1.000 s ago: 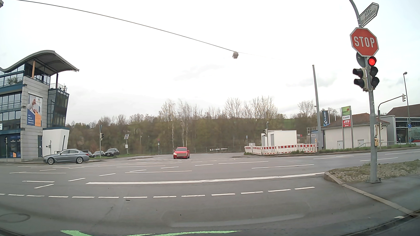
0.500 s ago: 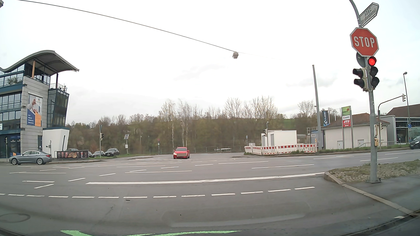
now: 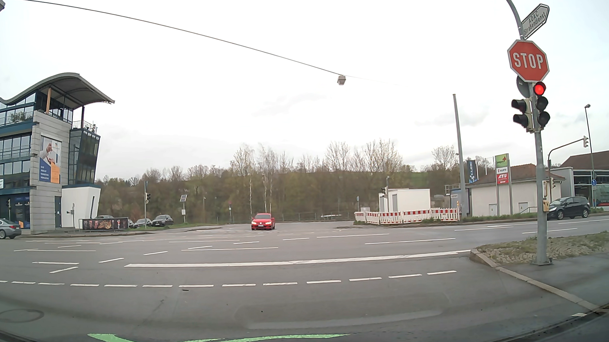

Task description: Follow the waypoints while adhering to traffic rules and regulations

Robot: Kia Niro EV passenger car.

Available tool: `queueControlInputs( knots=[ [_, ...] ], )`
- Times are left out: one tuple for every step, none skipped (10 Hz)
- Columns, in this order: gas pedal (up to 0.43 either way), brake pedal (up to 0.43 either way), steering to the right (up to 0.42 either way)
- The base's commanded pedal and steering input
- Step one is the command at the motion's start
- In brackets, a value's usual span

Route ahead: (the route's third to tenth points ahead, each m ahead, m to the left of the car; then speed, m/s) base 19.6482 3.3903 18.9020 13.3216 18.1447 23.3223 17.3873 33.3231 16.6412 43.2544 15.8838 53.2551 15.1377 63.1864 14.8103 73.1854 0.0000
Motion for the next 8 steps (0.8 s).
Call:
queueControlInputs(
  knots=[
    [0.0,0.402,-0.073],
    [0.0,0.402,-0.073],
    [0.0,0.409,-0.073],
    [0.0,0.409,-0.073],
    [0.0,0.409,-0.073],
    [0.0,0.402,-0.073],
    [0.0,0.409,-0.073],
    [0.0,0.409,-0.073]
  ],
)
